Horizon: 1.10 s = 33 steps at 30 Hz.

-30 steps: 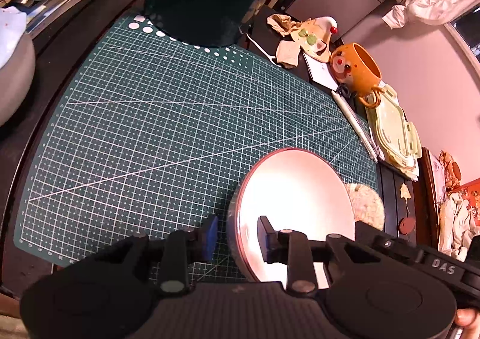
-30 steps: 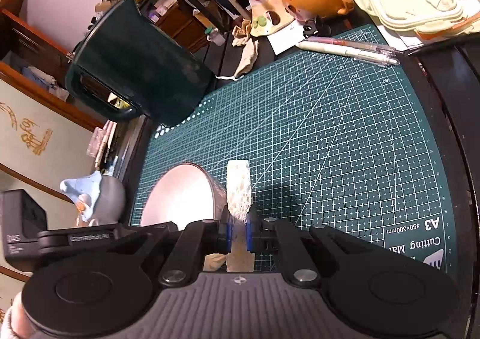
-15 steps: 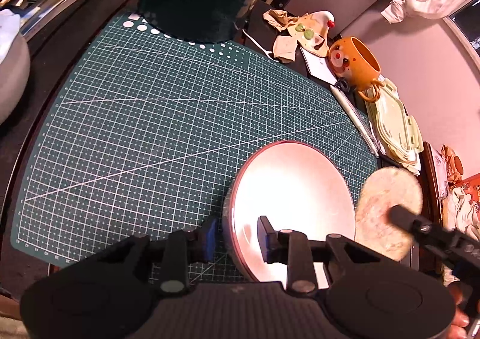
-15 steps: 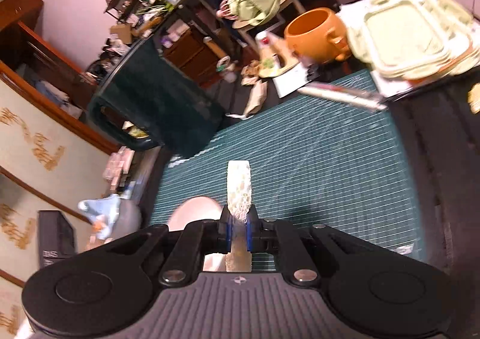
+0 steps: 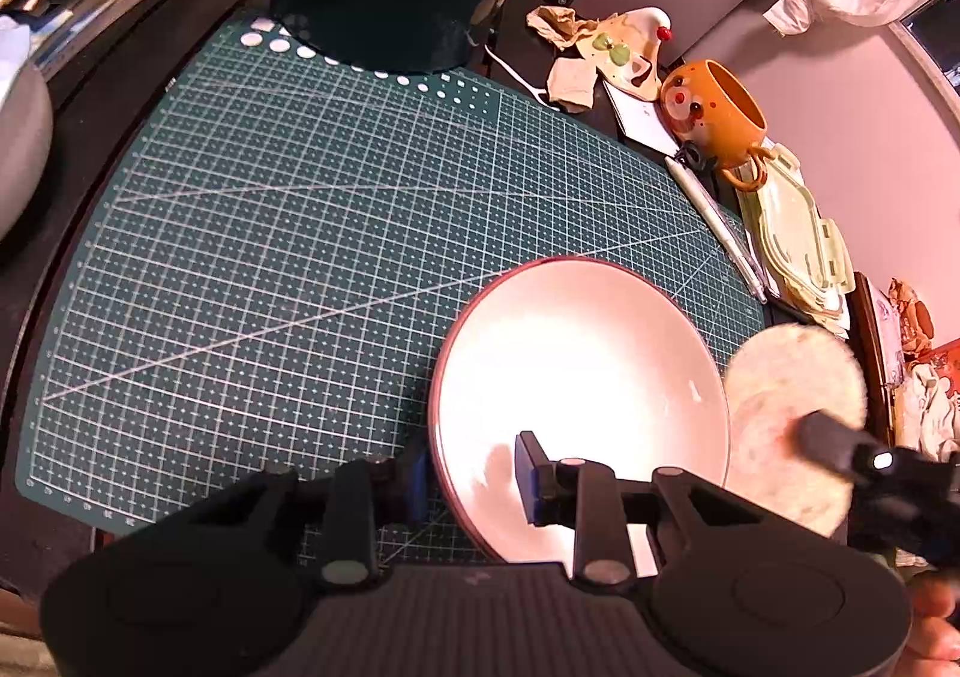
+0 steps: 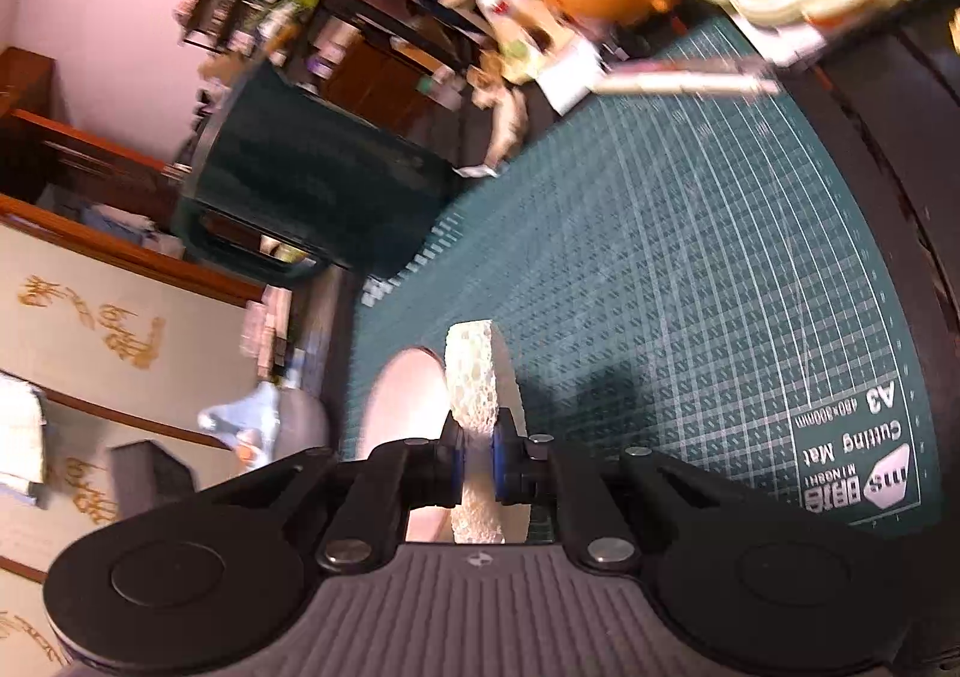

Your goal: Clean bowl

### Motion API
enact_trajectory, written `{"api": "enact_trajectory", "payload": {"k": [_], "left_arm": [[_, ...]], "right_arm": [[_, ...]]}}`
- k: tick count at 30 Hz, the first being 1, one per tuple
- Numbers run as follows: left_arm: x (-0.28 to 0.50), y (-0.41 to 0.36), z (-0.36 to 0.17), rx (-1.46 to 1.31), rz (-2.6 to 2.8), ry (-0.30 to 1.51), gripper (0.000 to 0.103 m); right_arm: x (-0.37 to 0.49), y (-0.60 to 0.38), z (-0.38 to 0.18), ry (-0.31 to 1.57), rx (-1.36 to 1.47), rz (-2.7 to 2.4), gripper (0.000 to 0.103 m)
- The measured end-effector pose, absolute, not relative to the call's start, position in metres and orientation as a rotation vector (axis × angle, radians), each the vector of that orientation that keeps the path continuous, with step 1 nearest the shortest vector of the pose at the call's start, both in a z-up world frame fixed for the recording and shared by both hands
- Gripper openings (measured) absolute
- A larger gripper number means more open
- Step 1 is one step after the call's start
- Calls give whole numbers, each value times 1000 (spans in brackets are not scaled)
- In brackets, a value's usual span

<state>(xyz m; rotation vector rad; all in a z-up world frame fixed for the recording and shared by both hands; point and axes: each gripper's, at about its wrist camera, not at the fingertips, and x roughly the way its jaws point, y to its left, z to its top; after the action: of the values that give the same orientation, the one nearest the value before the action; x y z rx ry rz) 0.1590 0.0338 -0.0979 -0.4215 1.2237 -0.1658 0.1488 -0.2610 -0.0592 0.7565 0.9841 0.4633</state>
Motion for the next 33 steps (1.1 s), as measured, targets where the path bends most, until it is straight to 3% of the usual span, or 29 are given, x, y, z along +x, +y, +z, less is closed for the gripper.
{"api": "enact_trajectory", "payload": {"k": [7,23,29,31,33], "left_arm": [[157,30,-99,-392,-159,1223,15],[170,51,-98,-450,-125,1197,15],[171,56,-93,-438,-115,1195,20],[168,58,-92,-442,-110,1199,30],[164,60,-90,-444,-109,1201,30]], "right_arm": [[149,-259,-49,942,593,406,9],[144,-232,-75,1081,601,518,9],[143,-227,-65,1042,477,482,9],[143,-226,-60,1018,422,463,9],[147,-227,-61,1015,428,460,9]]}}
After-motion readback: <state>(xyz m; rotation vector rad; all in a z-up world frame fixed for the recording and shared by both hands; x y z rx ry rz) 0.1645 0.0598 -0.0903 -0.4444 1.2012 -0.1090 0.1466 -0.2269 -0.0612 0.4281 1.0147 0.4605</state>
